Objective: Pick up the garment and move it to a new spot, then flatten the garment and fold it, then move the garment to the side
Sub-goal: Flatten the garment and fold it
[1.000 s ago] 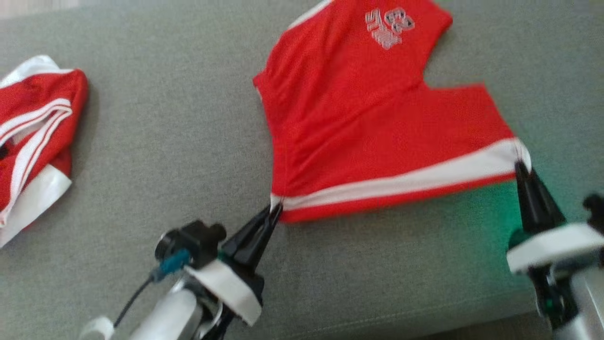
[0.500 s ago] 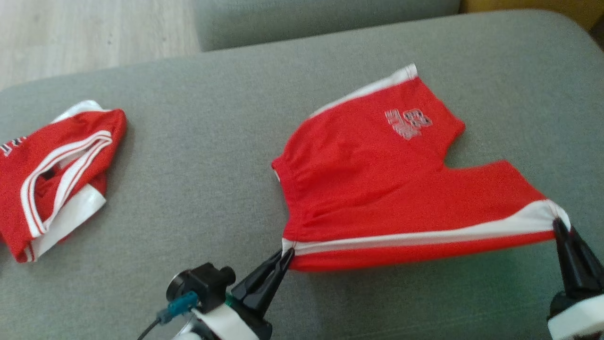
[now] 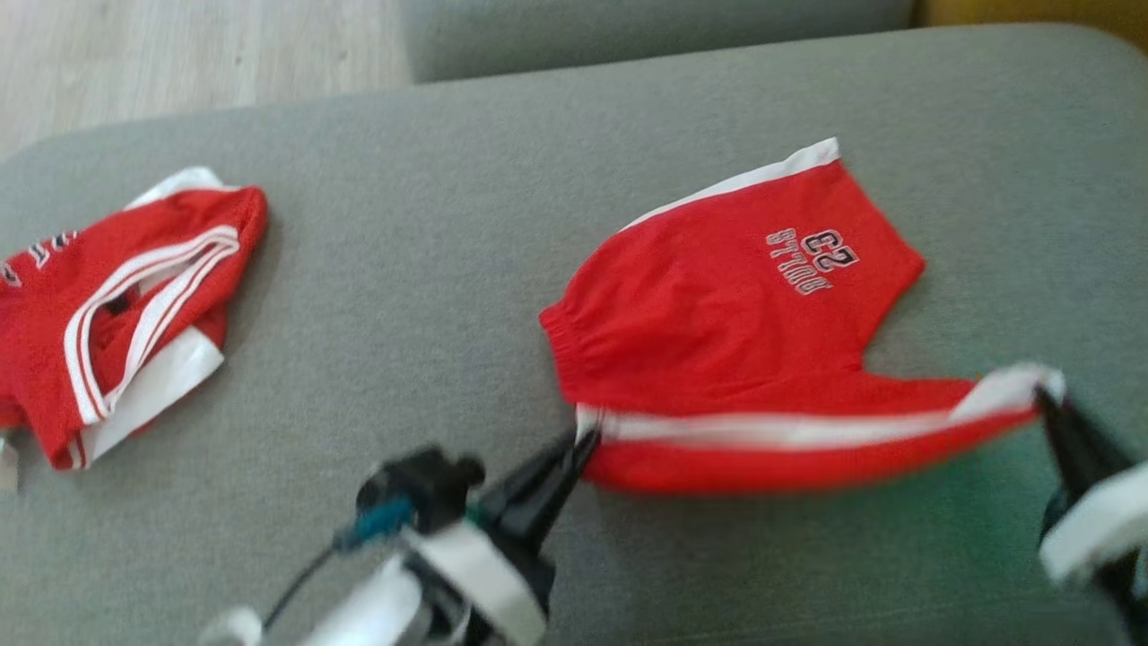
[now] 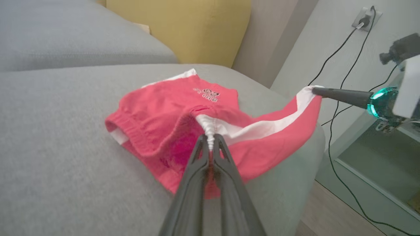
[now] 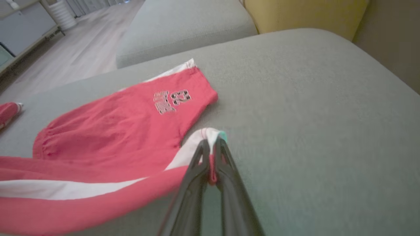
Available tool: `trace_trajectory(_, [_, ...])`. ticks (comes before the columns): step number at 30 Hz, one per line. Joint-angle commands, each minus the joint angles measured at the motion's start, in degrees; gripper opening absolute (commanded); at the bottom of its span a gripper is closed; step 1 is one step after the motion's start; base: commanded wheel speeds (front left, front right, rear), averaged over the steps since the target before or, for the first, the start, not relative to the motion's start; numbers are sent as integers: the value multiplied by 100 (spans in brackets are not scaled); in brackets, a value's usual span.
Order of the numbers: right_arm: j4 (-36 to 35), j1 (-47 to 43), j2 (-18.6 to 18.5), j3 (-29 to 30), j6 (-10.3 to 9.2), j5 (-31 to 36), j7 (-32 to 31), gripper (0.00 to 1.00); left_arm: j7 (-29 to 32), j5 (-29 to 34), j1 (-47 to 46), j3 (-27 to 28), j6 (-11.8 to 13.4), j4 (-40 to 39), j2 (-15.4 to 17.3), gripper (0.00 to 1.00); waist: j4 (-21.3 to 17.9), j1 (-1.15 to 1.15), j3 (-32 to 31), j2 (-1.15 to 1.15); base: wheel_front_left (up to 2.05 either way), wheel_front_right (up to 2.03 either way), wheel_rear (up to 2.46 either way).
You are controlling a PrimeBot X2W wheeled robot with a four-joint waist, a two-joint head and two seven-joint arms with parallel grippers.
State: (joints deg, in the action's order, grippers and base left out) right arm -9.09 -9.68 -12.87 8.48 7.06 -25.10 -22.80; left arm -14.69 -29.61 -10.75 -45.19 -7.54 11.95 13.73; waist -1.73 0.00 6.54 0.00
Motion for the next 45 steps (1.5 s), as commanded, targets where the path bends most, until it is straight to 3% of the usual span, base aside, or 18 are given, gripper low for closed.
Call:
trace_trajectory(1, [-52,606,-305,7,43,-115,-110,0,-30,-87,-526,141,6,-92,-28,0,127,0,203,0,0,0,0])
trace_trajectory(4, [381,1334,-463,39,43,-325,-508,0,-30,-385,-963,106,6,165,-136,0,200,0,395,0,0,0,0])
trace_trajectory(11, [1396,2982,-828,-82,43,-518,-1488,0,490,-2292,-1805,-79,6,723,-462,0,412,0,783,0,0,0,0])
trace_trajectory(16, [2128,3887,-948,-318,43,-415,-2094,0,608,-3206,-2270,-32,6,972,-532,0,548,0,1011,0,0,0,0])
trace_trajectory(21, [2736,4585,-954,-479,43,-200,-2368,0,665,-3685,-2635,-87,6,1271,-558,0,662,0,1235,0,0,0,0])
trace_trajectory(29, [3374,5319,-852,-679,43,-71,-1946,0,356,-3869,-3151,-297,6,1589,-552,0,731,0,1519,0,0,0,0])
trace_trajectory(31, [3520,5447,-862,-760,43,-121,-1804,10,293,-3895,-3207,-383,6,1636,-533,0,728,0,1548,0,0,0,0])
trace_trajectory(32, [3595,5497,-871,-804,43,-131,-1735,40,278,-3904,-3231,-436,6,1675,-518,0,726,0,1557,0,0,0,0])
trace_trajectory(33, [3657,5539,-875,-841,43,-128,-1649,96,261,-3927,-3247,-479,6,1705,-510,4,720,0,1562,0,0,0,0])
trace_trajectory(34, [3722,5573,-868,-858,43,-129,-1556,100,250,-3966,-3256,-512,6,1744,-506,21,713,0,1562,0,0,0,0])
trace_trajectory(35, [3778,5603,-854,-878,43,-135,-1471,100,229,-3970,-3278,-541,6,1798,-495,86,706,0,1565,0,0,0,0])
trace_trajectory(36, [3829,5628,-844,-879,43,-128,-1366,100,205,-3978,-3296,-563,6,1848,-494,100,699,0,1565,0,0,0,0])
trace_trajectory(42, [3709,5383,-920,-972,43,-474,-481,100,-3,-3691,-3299,-481,6,2207,-465,100,691,0,1377,0,0,0,0])
trace_trajectory(45, [3218,4671,-956,-1061,43,-722,49,100,-27,-2745,-2979,241,301,1987,-395,100,672,0,1141,0,0,0,0])
